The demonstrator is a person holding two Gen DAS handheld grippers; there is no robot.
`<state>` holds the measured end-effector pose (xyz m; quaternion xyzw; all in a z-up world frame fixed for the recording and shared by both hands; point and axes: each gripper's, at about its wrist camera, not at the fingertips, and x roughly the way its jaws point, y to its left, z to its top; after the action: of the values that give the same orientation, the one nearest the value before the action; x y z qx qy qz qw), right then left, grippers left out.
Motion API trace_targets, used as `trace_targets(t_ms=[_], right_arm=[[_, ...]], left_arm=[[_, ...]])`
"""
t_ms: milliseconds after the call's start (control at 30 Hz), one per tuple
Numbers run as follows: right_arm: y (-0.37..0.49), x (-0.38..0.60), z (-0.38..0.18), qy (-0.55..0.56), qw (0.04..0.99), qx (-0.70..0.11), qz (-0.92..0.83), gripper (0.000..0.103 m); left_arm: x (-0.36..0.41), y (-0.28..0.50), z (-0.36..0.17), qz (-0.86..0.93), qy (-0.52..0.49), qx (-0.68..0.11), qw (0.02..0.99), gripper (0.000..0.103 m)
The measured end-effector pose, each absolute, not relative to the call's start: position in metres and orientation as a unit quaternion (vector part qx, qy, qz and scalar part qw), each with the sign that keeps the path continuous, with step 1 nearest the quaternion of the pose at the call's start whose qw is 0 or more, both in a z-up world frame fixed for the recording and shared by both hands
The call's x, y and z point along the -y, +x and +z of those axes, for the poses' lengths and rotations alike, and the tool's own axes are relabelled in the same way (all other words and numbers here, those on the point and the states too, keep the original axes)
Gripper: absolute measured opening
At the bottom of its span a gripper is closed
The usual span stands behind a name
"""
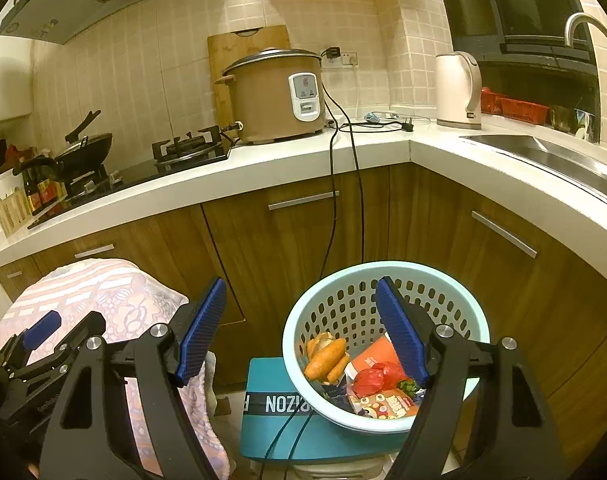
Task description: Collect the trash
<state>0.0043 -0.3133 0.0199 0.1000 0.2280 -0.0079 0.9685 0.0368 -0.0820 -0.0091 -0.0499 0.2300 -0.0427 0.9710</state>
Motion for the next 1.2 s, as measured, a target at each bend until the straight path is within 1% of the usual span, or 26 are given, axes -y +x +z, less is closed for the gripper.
trace_targets(t_ms=[1200], right_arm=[[0.0086,0.3094,0.014,0.096,0.967,-0.236,0.001,0.073]], left_arm=[[0.0854,0.0358,-0.0105,-0.044,-0.044,-0.231,0.971,0.092]])
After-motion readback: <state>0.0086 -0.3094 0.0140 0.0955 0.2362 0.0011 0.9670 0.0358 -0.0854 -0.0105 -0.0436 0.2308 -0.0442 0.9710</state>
